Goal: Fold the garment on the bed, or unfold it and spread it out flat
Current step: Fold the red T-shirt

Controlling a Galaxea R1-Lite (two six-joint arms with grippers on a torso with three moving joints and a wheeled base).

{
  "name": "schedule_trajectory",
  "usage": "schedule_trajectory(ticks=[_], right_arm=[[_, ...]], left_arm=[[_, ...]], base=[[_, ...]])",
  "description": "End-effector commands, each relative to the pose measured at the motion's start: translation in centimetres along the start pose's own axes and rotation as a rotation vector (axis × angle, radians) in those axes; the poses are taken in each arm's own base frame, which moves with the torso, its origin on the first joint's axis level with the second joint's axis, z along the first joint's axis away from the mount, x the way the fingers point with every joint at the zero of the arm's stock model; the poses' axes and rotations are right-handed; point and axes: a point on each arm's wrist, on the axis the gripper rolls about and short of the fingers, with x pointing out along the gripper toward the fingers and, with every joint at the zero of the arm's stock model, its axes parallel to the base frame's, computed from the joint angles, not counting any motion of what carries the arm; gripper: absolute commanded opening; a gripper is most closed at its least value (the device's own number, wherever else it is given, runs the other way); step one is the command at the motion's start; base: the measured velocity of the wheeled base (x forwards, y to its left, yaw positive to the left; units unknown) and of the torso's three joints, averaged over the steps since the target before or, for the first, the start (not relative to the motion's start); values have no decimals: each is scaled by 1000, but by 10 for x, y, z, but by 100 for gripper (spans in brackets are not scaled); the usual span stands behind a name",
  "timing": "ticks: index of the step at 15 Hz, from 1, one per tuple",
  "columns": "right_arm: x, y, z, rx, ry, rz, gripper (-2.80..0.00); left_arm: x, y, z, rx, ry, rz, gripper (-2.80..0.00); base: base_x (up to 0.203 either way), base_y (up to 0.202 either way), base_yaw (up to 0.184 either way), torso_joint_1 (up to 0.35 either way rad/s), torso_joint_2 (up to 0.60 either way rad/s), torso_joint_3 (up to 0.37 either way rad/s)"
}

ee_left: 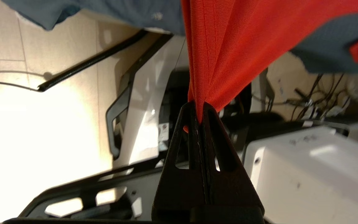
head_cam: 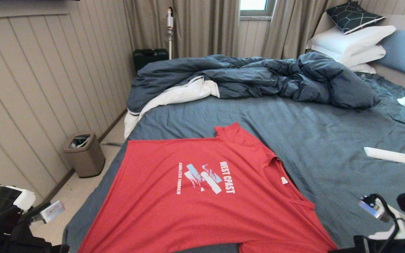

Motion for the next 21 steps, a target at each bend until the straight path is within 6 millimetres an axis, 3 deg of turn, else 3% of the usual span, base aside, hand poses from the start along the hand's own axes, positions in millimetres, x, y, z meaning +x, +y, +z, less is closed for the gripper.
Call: schedule_trajectory(ticks=[1, 8, 12, 17, 21], right_arm=[[-5, -1, -4, 2, -3, -5, -280], [-14, 0, -27, -11, 21, -10, -280], [-17, 2, -27, -18, 13, -7, -280], [-25, 14, 8, -51, -51, 11, -280], [-8, 11, 40, -22, 11, 2, -280]], left_arm=[[-6, -1, -5, 13, -7, -3, -280], [-15, -2, -19, 12, 7, 0, -280], [-16, -3, -15, 12, 5, 0, -280], [-28, -14, 18, 34, -68, -15, -280], [-22, -16, 48, 17, -39, -7, -280]], base=[[0, 0, 0, 0, 0, 0], [0, 0, 0, 0, 0, 0], [0, 0, 0, 0, 0, 0], [0, 0, 0, 0, 0, 0], [0, 0, 0, 0, 0, 0]])
